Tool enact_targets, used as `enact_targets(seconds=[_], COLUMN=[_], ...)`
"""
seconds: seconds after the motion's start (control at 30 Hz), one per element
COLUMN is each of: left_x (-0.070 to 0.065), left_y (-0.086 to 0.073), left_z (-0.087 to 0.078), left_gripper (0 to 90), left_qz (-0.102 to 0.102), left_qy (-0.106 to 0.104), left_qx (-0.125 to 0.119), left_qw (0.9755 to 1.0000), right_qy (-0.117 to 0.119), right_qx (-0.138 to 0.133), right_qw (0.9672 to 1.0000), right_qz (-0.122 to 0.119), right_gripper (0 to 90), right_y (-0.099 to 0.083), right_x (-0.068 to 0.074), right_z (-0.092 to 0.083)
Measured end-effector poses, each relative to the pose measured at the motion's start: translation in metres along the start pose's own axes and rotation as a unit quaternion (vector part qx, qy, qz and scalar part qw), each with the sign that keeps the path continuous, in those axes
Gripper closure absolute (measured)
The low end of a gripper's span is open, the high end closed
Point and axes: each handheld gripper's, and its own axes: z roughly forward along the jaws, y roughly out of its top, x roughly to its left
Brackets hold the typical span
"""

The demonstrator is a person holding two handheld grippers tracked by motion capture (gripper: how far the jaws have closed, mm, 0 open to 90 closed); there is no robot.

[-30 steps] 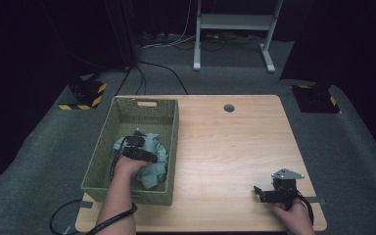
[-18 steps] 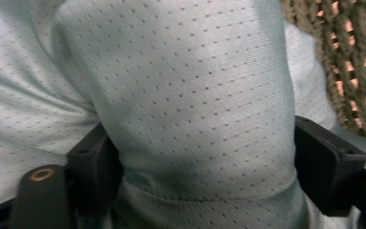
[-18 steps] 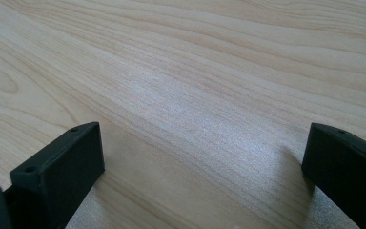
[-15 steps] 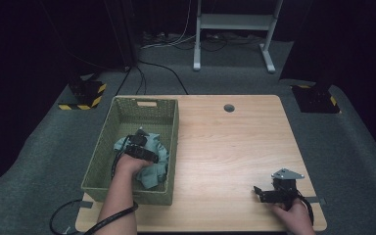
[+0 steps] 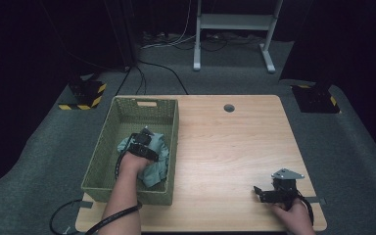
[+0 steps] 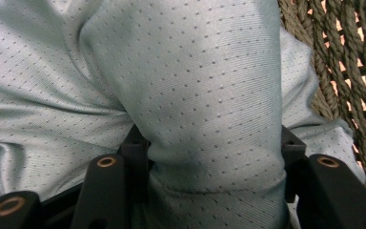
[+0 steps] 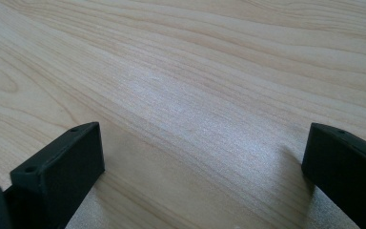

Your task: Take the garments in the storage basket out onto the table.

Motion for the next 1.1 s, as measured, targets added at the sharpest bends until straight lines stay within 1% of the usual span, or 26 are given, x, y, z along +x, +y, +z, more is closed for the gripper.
enact_targets(seconds=[0.13,0.27,0.33,0.43,0.5,0.57,0.63,0.7,0.8,0.87,0.97,1.03,1.1], left_x=[0.001,0.003,0.003,0.004,0.004,0.004,0.004,0.006,0.005,0.005,0.006,0.005,0.004], left_y=[0.003,0.002,0.002,0.000,-0.001,-0.002,-0.003,-0.006,-0.009,-0.012,-0.016,-0.019,-0.023], left_z=[-0.002,-0.004,-0.006,-0.007,-0.009,-0.011,-0.014,-0.021,-0.025,-0.030,-0.038,-0.044,-0.051], left_gripper=[49.9,52.3,53.4,54.3,54.9,55.2,55.3,55.3,55.4,55.4,55.4,55.4,55.3], left_qz=[-0.002,-0.005,-0.003,-0.004,-0.002,0.001,0.000,0.001,0.004,0.007,0.013,0.021,0.025], left_qy=[-0.002,-0.008,-0.008,-0.008,-0.003,-0.002,-0.004,-0.006,-0.007,-0.011,-0.009,-0.001,0.007], left_qx=[0.009,0.009,0.009,0.002,-0.007,-0.015,-0.025,-0.044,-0.052,-0.066,-0.089,-0.102,-0.121], left_qw=[1.0000,0.9999,0.9999,1.0000,1.0000,0.9999,0.9997,0.9990,0.9986,0.9977,0.9959,0.9945,0.9923], right_qy=[0.000,0.000,0.000,0.000,0.000,0.000,0.000,0.000,0.000,0.001,0.001,0.001,0.000], right_qx=[0.000,0.000,0.000,0.000,0.000,0.000,0.000,0.000,0.000,-0.001,-0.001,0.000,0.000], right_qw=[1.0000,1.0000,1.0000,1.0000,1.0000,1.0000,1.0000,1.0000,1.0000,1.0000,1.0000,1.0000,1.0000], right_qz=[0.000,0.000,0.000,0.000,0.000,0.000,0.000,0.000,-0.001,-0.001,0.000,0.000,-0.001], right_gripper=[0.2,0.2,0.2,0.2,0.2,0.2,0.2,0.2,0.2,0.2,0.2,0.2,0.2], right_y=[0.000,0.000,0.000,0.000,0.000,0.000,0.000,0.000,0.000,0.000,0.000,0.000,0.000], right_x=[0.000,0.000,0.000,0.000,0.000,0.000,0.000,0.000,0.000,0.000,-0.001,0.000,0.000], right_z=[0.000,0.000,0.000,0.000,0.000,0.000,0.000,0.000,0.000,0.000,0.000,0.000,0.000])
